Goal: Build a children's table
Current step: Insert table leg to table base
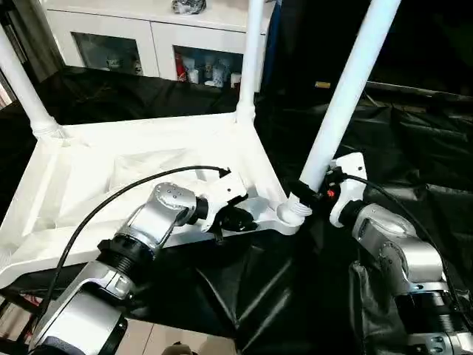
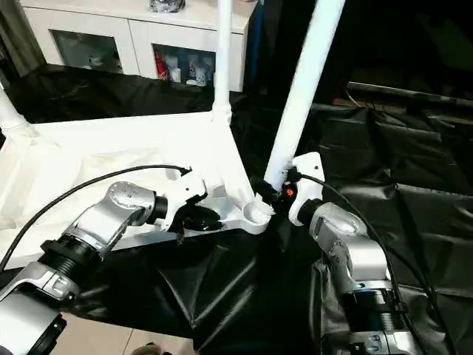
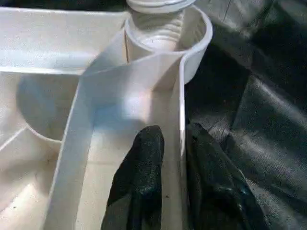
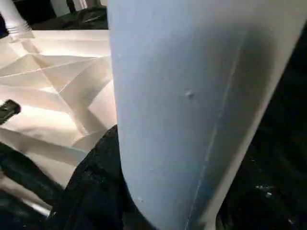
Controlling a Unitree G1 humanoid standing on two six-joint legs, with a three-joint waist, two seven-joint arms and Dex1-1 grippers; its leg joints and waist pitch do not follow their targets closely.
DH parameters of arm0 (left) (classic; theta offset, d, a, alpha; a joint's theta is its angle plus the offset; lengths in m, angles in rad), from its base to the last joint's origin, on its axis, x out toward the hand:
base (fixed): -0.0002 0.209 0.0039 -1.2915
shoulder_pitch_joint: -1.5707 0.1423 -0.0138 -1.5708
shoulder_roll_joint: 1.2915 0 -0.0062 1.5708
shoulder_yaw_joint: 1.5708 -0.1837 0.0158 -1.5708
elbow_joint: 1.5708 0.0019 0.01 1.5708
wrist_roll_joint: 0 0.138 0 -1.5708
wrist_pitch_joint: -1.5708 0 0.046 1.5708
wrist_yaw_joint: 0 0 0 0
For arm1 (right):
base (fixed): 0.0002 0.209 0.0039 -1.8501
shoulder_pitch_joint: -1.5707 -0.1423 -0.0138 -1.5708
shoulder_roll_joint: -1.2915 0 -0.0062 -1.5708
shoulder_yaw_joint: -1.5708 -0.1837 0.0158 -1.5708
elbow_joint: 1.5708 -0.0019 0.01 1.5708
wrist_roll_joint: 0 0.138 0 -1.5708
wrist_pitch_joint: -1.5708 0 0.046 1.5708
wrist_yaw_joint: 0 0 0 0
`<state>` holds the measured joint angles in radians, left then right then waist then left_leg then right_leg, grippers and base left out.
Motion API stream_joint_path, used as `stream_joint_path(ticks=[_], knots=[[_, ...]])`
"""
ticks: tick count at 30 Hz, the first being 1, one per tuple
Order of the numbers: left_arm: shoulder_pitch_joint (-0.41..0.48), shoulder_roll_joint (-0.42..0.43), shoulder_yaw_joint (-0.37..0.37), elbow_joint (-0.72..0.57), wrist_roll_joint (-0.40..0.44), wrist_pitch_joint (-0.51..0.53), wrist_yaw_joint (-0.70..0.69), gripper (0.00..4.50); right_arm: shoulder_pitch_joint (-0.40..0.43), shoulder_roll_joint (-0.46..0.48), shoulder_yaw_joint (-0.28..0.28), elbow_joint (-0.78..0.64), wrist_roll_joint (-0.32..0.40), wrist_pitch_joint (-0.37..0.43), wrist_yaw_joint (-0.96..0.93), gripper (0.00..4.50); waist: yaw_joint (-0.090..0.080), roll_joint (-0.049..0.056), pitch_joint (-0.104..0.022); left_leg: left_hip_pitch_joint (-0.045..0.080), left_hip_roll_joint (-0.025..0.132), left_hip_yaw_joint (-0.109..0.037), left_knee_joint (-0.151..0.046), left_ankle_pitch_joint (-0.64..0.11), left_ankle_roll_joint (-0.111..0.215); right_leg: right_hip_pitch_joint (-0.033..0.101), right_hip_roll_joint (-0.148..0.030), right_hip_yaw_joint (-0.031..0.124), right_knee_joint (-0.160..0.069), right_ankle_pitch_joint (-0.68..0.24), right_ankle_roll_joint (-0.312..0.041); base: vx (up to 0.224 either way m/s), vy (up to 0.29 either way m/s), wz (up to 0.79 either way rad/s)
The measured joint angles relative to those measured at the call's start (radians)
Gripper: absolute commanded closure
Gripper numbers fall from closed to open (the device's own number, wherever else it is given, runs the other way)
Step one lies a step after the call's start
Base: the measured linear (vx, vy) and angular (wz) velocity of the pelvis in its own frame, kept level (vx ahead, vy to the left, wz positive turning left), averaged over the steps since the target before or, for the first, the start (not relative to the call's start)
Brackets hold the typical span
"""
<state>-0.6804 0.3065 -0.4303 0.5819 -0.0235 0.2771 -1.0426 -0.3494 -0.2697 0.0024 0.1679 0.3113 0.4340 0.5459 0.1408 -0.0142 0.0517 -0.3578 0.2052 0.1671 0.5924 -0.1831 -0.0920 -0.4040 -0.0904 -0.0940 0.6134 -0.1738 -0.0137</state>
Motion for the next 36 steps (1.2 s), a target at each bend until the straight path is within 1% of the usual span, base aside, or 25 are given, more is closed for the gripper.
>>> stream_joint_path(ticks=[4, 8, 15, 19, 25, 32, 36], knots=[[0.0, 0.0, -0.009, 0.0, 0.008, -0.008, -0.003, 4.3, 0.0, 0.004, 0.02, 0.0, 0.0, 0.006, 0.013, 2.5, 0.0, 0.002, -0.001, 0.0, 0.0, 0.0, 0.0, 0.0, 0.0, 0.0, 0.0, 0.0, 0.0, 0.0, 0.0, 0.0, 0.0, 0.0], [0.0, 0.0, -0.011, -0.002, 0.019, -0.011, -0.006, 4.49, 0.0, 0.004, 0.031, -0.004, 0.0, 0.015, 0.029, 2.5, 0.0, 0.002, -0.001, 0.001, 0.0, 0.0, 0.0, 0.0, 0.0, 0.0, 0.0, 0.0, 0.0, 0.0, 0.0, 0.0, 0.0, 0.0], [0.001, 0.0, -0.009, 0.001, 0.02, -0.017, -0.007, 4.5, -0.002, -0.01, 0.062, -0.003, -0.012, 0.025, 0.057, 2.5, 0.0, 0.002, -0.001, 0.001, 0.0, 0.0, 0.0, 0.0, 0.0, 0.0, 0.0, 0.0, 0.0, 0.0, 0.0, 0.0, 0.0, 0.0], [0.002, 0.0, -0.007, 0.0, 0.02, -0.017, -0.013, 4.5, -0.017, -0.005, 0.065, 0.03, -0.025, 0.006, 0.064, 2.5, -0.001, 0.003, -0.001, 0.002, 0.0, 0.0, 0.0, 0.0, 0.0, 0.001, 0.0, 0.0, 0.0, 0.0, 0.0, 0.0, 0.0, 0.0], [0.004, 0.002, -0.001, 0.0, 0.02, -0.015, -0.013, 4.5, -0.068, 0.022, 0.064, 0.119, -0.038, -0.025, 0.066, 2.5, -0.004, 0.003, -0.002, 0.002, 0.0, 0.0, 0.0, 0.0, 0.0, 0.001, 0.0, 0.0, 0.0, 0.0, 0.0, 0.0, 0.0, 0.0], [0.006, 0.001, 0.0, -0.002, 0.02, -0.014, -0.014, 4.5, -0.115, 0.042, 0.06, 0.204, -0.037, -0.034, 0.079, 2.53, -0.003, 0.003, -0.002, 0.003, 0.0, 0.0, -0.001, 0.0, 0.0, 0.001, 0.0, 0.001, 0.0, 0.0, 0.0, 0.0, 0.0, 0.0], [0.013, 0.0, 0.003, -0.014, 0.02, -0.008, -0.01, 4.5, -0.113, 0.043, 0.033, 0.223, -0.016, -0.034, 0.11, 2.54, -0.001, 0.003, -0.002, 0.003, 0.0, 0.0, -0.001, 0.0, 0.0, 0.001, 0.0, 0.001, -0.001, 0.0, 0.0, 0.0, 0.0, 0.0]])
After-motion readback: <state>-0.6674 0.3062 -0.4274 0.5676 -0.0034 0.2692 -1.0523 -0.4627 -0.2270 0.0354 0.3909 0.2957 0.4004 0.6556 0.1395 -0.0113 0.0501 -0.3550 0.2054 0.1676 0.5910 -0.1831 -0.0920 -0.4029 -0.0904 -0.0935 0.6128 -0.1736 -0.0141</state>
